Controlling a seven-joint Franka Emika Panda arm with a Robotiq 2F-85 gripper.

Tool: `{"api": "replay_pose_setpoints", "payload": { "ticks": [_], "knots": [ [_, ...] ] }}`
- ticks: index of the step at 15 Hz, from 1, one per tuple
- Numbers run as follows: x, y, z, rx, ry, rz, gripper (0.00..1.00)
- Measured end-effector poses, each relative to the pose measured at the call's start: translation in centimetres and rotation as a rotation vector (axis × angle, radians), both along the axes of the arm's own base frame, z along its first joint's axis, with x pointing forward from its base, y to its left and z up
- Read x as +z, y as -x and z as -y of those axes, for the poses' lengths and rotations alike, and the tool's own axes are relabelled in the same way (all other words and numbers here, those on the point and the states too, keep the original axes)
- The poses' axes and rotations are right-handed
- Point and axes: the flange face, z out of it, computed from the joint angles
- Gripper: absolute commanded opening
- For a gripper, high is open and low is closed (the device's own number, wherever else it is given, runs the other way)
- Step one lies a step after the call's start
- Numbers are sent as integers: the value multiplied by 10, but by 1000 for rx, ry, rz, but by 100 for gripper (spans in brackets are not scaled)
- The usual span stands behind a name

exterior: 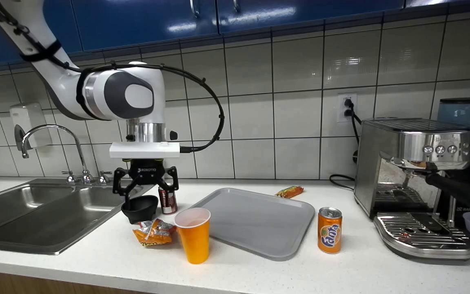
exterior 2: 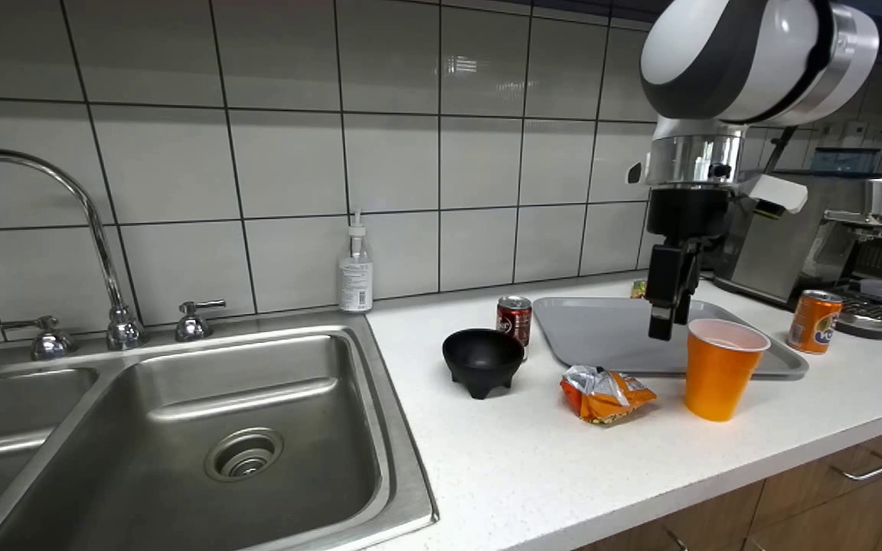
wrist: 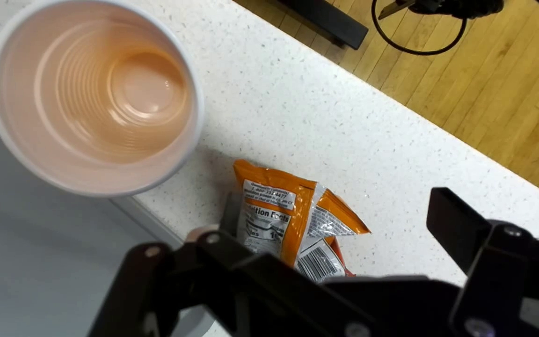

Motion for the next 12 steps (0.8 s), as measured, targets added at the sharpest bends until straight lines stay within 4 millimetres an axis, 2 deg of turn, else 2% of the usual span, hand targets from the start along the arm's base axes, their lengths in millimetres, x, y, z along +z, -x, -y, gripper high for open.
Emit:
{"api": "replay_pose_setpoints", "payload": {
  "ticks": [5, 12],
  "knots": [
    [-2, -3, -2, 7, 5, 16, 100],
    [-19, -18, -17, 54, 19, 27, 100]
  ]
}}
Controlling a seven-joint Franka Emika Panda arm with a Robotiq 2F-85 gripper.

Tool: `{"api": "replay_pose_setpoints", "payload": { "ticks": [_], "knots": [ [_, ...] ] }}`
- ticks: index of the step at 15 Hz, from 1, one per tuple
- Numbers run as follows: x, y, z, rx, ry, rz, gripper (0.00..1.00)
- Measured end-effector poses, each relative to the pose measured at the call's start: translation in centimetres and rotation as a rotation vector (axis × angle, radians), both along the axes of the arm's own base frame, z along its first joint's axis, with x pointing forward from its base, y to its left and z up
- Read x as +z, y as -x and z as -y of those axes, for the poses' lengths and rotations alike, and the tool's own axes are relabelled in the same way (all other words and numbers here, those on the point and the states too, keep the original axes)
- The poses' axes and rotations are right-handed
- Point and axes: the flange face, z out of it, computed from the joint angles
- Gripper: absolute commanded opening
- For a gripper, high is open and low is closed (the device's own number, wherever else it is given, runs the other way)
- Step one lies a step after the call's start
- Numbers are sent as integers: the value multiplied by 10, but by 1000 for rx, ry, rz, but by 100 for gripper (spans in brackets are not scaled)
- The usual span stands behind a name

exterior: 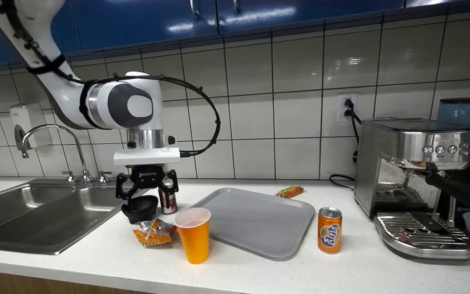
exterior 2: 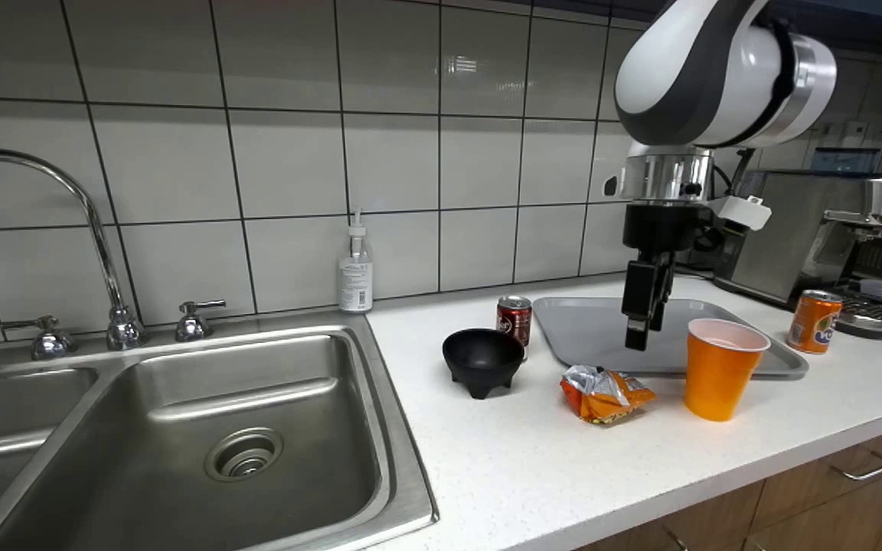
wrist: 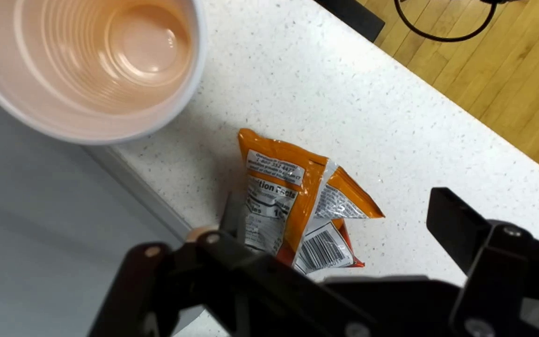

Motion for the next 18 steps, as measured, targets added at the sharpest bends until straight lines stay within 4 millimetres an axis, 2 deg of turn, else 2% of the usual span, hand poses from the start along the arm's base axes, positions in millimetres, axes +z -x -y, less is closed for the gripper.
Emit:
{"api": "replay_pose_setpoints", "payload": {
  "ticks": [18],
  "knots": [
    [-33, -38, -13, 63, 45, -18, 100]
  ]
}}
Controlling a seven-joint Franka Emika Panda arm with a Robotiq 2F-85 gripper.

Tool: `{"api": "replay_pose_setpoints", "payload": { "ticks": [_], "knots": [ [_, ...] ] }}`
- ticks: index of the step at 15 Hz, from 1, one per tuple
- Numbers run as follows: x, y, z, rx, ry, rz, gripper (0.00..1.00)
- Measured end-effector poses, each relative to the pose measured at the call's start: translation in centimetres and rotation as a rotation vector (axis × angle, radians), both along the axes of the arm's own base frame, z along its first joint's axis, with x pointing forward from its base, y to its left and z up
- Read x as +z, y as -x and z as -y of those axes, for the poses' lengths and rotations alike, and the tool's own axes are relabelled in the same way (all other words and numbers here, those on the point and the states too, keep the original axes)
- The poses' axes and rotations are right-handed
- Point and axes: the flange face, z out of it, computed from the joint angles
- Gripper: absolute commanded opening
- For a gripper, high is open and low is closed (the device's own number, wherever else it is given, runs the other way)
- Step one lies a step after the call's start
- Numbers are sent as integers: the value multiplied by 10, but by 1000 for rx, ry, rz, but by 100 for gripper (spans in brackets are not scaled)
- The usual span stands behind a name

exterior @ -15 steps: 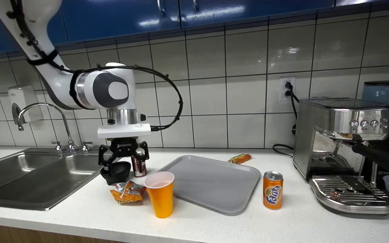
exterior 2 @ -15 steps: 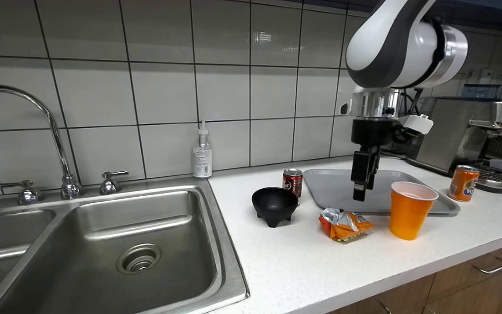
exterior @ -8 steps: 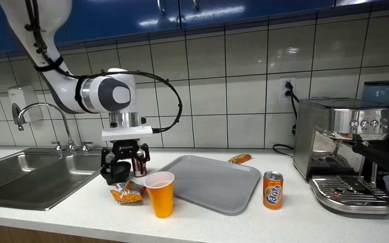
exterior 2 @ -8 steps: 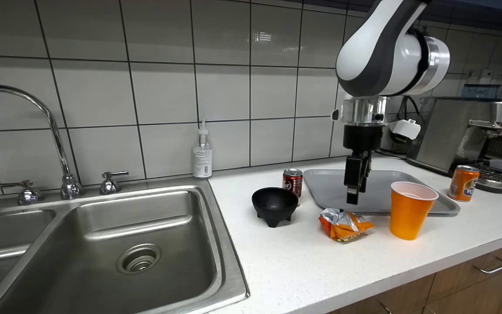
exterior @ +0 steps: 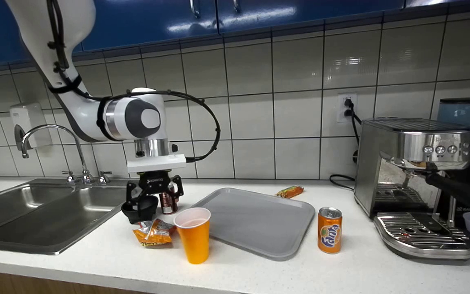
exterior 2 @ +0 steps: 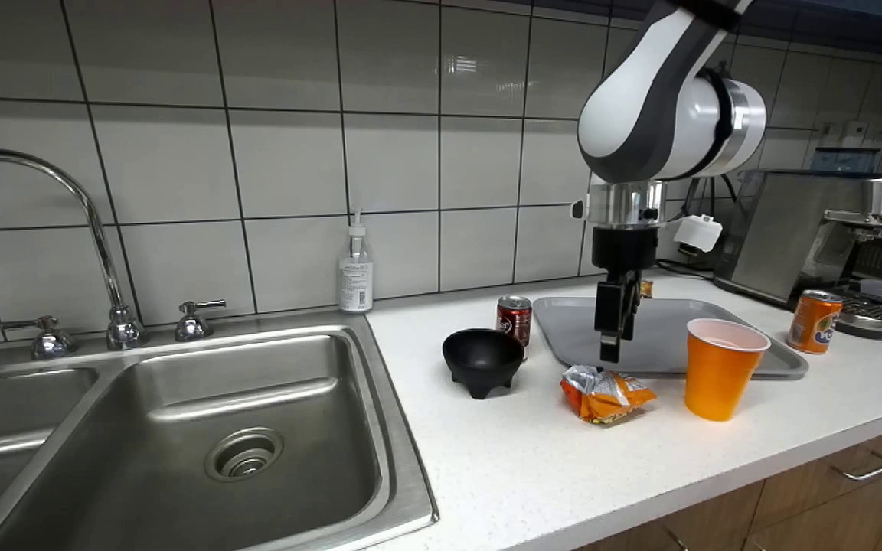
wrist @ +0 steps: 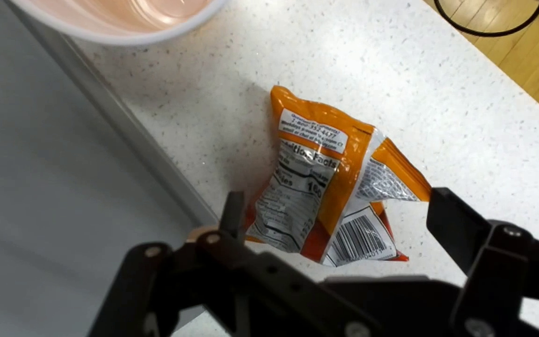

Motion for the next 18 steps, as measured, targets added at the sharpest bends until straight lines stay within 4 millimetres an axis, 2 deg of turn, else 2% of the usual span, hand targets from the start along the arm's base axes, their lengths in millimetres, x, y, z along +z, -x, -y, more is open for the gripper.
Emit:
{"api": "replay_pose_setpoints", "payload": {
  "ticks": [18],
  "knots": [
    [-27, -14, -9, -70, 69, -22, 100]
  ]
}}
